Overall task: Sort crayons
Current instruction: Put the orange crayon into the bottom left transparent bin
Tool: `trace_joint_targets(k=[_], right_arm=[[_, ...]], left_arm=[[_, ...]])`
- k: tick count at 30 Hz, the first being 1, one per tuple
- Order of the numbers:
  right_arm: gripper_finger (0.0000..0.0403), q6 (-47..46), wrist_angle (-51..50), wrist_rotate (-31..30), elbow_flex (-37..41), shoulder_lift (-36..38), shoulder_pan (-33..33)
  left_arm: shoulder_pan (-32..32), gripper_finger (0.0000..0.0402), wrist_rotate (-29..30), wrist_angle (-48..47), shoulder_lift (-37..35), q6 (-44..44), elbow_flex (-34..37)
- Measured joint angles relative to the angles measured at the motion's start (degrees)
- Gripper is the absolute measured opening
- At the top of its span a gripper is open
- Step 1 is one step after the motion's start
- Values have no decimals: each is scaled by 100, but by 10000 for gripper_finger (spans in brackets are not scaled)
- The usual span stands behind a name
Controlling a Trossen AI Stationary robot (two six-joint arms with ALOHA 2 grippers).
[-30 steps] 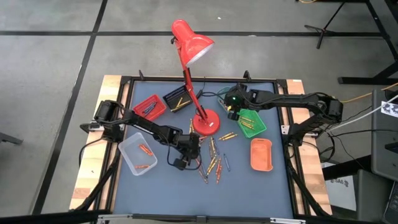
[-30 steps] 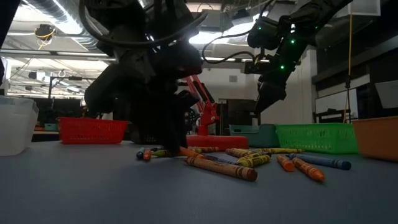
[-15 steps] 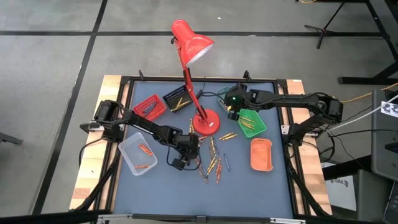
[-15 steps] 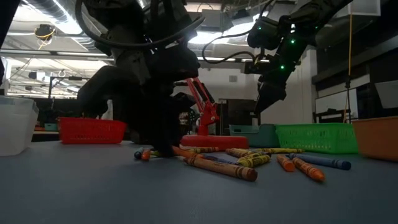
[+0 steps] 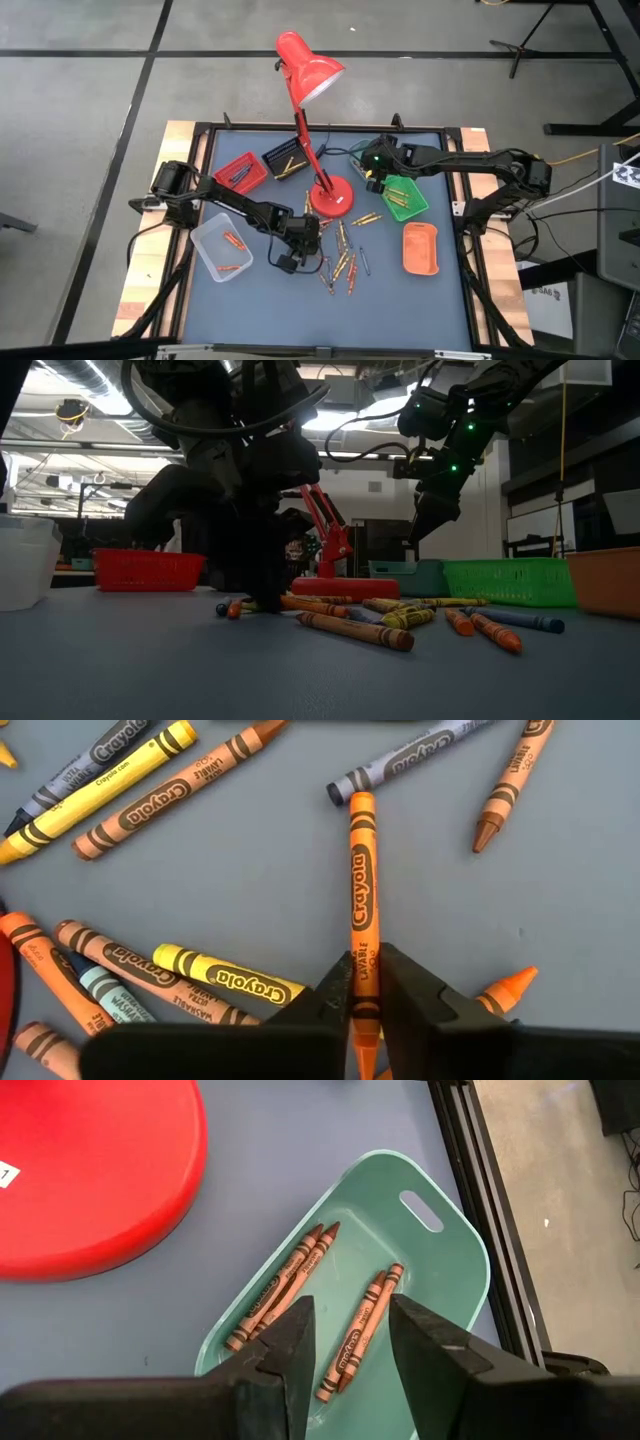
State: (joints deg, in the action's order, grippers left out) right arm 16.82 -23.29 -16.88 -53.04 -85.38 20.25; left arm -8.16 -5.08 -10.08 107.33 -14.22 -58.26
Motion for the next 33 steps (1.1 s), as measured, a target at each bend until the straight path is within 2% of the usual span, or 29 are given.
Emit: trace_joint_targets(k=[8,13,20,28,33], right_arm=[[129,0,-43,2,0,0,0],[129,-87,-78,2,0,0,0],[129,-452,-102,44,-7,0,-2],[129,-575,-473,1143,-369,0,-3],[129,-1189,-546,2148,-538,0,-55]], left_arm=[[-11,10,39,-7,-238,93,0],[-15,10,29,-189,-726,628,0],[-165,10,112,-1570,-1815,1940,0],[-799,10,97,-3847,-3170,3893,0],[-1341,11,182,-4962,-3558,4932,-2]])
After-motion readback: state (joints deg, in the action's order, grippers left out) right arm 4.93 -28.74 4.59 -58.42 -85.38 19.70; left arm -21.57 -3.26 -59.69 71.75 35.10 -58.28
